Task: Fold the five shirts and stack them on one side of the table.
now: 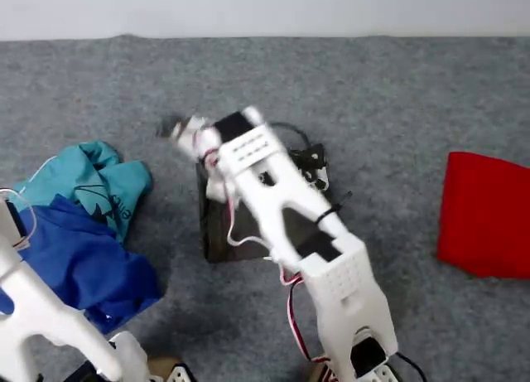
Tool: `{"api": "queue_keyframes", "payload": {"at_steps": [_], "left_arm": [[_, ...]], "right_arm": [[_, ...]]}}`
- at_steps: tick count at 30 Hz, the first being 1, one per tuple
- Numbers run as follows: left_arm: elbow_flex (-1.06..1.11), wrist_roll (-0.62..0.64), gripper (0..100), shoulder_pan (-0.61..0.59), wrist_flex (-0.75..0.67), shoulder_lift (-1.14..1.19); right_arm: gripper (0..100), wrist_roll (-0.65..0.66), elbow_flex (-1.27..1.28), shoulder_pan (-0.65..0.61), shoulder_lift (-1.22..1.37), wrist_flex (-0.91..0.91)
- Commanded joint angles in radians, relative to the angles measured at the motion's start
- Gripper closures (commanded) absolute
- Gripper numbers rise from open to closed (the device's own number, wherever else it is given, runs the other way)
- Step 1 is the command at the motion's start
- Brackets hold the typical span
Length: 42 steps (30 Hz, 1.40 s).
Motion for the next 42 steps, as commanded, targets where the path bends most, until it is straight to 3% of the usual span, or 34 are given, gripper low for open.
{"api": "queue_keyframes", "payload": {"at_steps": [1,6,13,23,33,42], "left_arm": [[-0.031,-0.005,99,-0.005,0.018,-0.031],[-0.031,-0.005,99,-0.005,0.018,-0.031],[-0.027,-0.005,99,-0.006,0.018,-0.031],[-0.027,-0.005,99,-0.002,0.018,-0.031],[-0.025,-0.005,99,-0.002,0.02,-0.029],[-0.024,-0.009,99,0.002,0.02,-0.028]], "right_arm": [[98.7,-0.005,-0.086,0.035,-0.007,-0.205],[98.8,-0.003,-0.086,0.002,0.114,-0.407],[98.9,-0.003,-0.089,-0.012,0.26,-0.486],[98.9,-0.003,-0.256,0.024,0.122,-0.189],[98.7,-0.008,-0.334,0.252,0.102,0.128],[98.7,-0.011,-0.293,0.45,0.237,0.074]]}}
